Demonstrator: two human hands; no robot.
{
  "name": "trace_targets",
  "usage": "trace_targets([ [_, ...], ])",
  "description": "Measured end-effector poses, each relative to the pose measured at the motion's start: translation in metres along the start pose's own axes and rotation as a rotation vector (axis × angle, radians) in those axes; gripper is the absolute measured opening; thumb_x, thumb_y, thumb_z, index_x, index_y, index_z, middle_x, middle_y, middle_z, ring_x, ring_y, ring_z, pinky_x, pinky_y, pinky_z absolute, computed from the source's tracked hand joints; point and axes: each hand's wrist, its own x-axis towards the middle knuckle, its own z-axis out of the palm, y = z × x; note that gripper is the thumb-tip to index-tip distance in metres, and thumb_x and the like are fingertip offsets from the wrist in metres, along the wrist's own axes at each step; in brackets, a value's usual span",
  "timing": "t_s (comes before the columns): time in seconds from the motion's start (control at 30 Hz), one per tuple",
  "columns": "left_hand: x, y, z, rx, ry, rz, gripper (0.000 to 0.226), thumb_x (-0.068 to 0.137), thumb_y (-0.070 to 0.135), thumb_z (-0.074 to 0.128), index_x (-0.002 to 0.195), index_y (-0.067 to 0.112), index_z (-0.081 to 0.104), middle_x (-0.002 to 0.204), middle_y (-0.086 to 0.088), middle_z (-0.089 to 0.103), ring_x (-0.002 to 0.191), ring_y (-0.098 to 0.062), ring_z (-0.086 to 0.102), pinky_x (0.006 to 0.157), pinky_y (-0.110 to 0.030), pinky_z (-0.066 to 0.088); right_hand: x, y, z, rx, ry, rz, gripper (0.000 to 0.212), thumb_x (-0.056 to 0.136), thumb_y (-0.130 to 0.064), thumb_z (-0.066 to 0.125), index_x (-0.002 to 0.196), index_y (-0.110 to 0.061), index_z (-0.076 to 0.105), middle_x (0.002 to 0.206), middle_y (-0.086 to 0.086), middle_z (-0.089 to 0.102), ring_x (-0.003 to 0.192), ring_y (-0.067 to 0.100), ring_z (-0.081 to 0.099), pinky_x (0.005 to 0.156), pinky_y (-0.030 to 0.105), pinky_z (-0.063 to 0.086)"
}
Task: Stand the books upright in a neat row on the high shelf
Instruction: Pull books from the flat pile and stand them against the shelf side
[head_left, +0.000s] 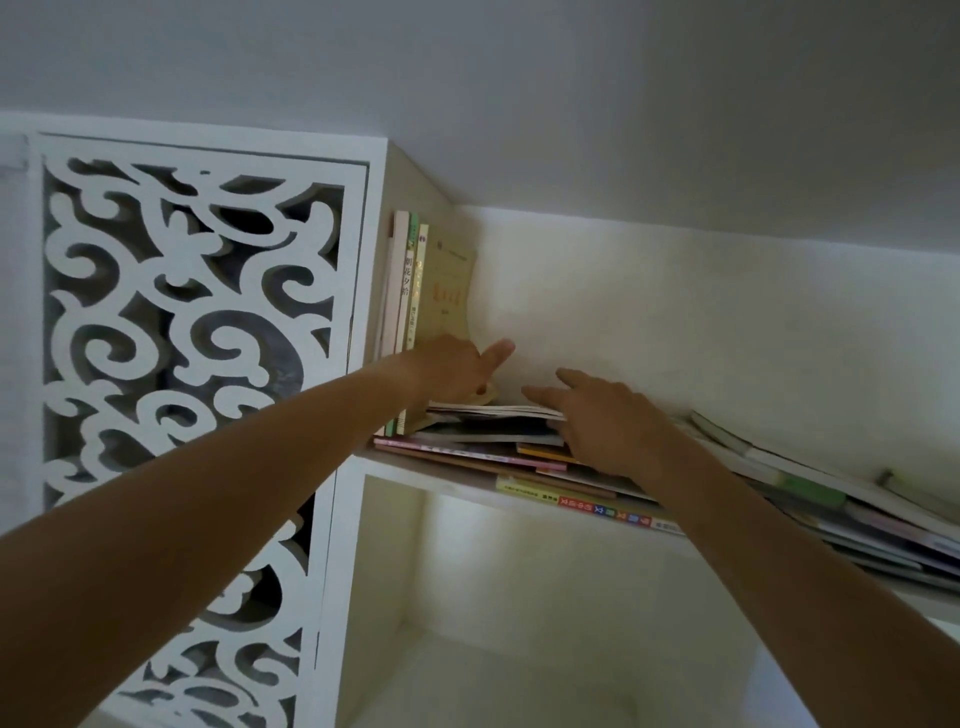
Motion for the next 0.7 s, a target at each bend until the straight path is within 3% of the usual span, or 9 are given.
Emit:
trace_targets([
  [0.07, 0.007, -0.003, 0.003, 0.175, -0.1, -0.068, 0.095, 0.096, 0.075, 0.007, 0.115, 0.007, 0.07, 0.105, -0.012, 0.064, 0.1, -0.025, 0.06, 0.113, -0.047, 0.04, 0.004, 0.0, -0.002, 0.051, -0.026, -0.029, 0.051, 0.098, -0.018, 0.053, 0.141, -0.045, 0.055, 0.134, 0.005, 0.062, 0.109, 0.029, 0.063, 0.091, 0.046, 0.055],
  [0.13, 0.009, -0.004, 0.003, 0.294, -0.103, -0.078, 0.079, 0.099, 0.073, 0.018, 0.115, 0.011, 0.065, 0.104, -0.01, 0.064, 0.092, -0.022, 0.061, 0.1, -0.04, 0.047, 0.006, 0.004, -0.002, 0.069, -0.019, -0.01, 0.045, 0.094, -0.015, 0.057, 0.128, -0.043, 0.064, 0.11, 0.001, 0.07, 0.089, 0.023, 0.066, 0.079, 0.042, 0.058],
  [0.2, 0.009, 0.0, -0.004, 0.312, -0.016, -0.017, 0.056, 0.109, 0.052, 0.024, 0.135, 0.013, 0.055, 0.102, -0.013, 0.064, 0.092, -0.026, 0.064, 0.092, -0.04, 0.051, 0.006, 0.011, -0.003, 0.11, -0.015, 0.03, 0.039, 0.095, -0.014, 0.057, 0.126, -0.036, 0.067, 0.105, 0.002, 0.071, 0.085, 0.023, 0.066, 0.078, 0.042, 0.059],
  [0.27, 0.009, 0.005, -0.014, 0.111, 0.118, -0.008, 0.058, 0.112, 0.042, 0.016, 0.132, 0.007, 0.057, 0.1, -0.014, 0.064, 0.098, -0.028, 0.063, 0.1, -0.044, 0.05, 0.004, 0.02, -0.009, 0.146, -0.015, 0.054, 0.03, 0.1, -0.017, 0.055, 0.125, -0.026, 0.068, 0.104, 0.006, 0.071, 0.083, 0.023, 0.065, 0.074, 0.039, 0.057],
  [0.37, 0.0, 0.009, -0.021, -0.384, 0.235, -0.013, 0.064, 0.108, 0.055, 0.01, 0.099, 0.014, 0.059, 0.109, -0.014, 0.06, 0.102, -0.024, 0.059, 0.106, -0.043, 0.042, 0.002, 0.035, -0.02, 0.202, -0.006, 0.078, 0.024, 0.104, -0.02, 0.052, 0.121, -0.014, 0.067, 0.095, 0.01, 0.067, 0.075, 0.024, 0.061, 0.061, 0.031, 0.047],
  [0.43, -0.006, 0.011, -0.017, -0.707, 0.34, 0.016, 0.052, 0.108, 0.056, 0.011, 0.095, 0.024, 0.05, 0.1, -0.005, 0.059, 0.089, -0.01, 0.06, 0.087, -0.03, 0.046, 0.0, 0.041, -0.025, 0.268, 0.033, 0.112, 0.022, 0.104, -0.021, 0.053, 0.118, -0.011, 0.067, 0.093, 0.012, 0.066, 0.076, 0.027, 0.062, 0.064, 0.032, 0.046],
  [0.53, -0.011, 0.009, -0.007, -0.863, 0.439, 0.064, 0.044, 0.109, 0.05, 0.015, 0.095, 0.028, 0.049, 0.082, 0.01, 0.05, 0.066, 0.01, 0.055, 0.062, -0.004, 0.042, -0.001, 0.044, -0.026, 0.336, 0.118, 0.153, 0.02, 0.103, -0.025, 0.056, 0.107, -0.011, 0.069, 0.084, 0.013, 0.067, 0.072, 0.028, 0.064, 0.064, 0.033, 0.048],
  [0.63, -0.009, -0.001, 0.008, -0.789, 0.567, 0.124, 0.024, 0.112, 0.024, 0.035, 0.109, 0.007, 0.051, 0.091, 0.001, 0.053, 0.075, -0.005, 0.06, 0.06, -0.012, 0.05, 0.0, 0.05, -0.026, 0.373, 0.23, 0.215, 0.024, 0.102, -0.03, 0.058, 0.083, -0.017, 0.065, 0.071, 0.01, 0.063, 0.063, 0.028, 0.061, 0.06, 0.035, 0.046],
  [0.7, -0.004, -0.008, 0.012, -0.456, 0.557, 0.129, 0.017, 0.104, 0.009, 0.049, 0.12, 0.002, 0.047, 0.108, -0.004, 0.054, 0.093, -0.015, 0.059, 0.073, -0.021, 0.057, -0.001, 0.053, -0.029, 0.437, 0.31, 0.283, 0.033, 0.1, -0.031, 0.058, 0.068, -0.025, 0.053, 0.067, 0.009, 0.059, 0.062, 0.029, 0.058, 0.058, 0.034, 0.041],
])
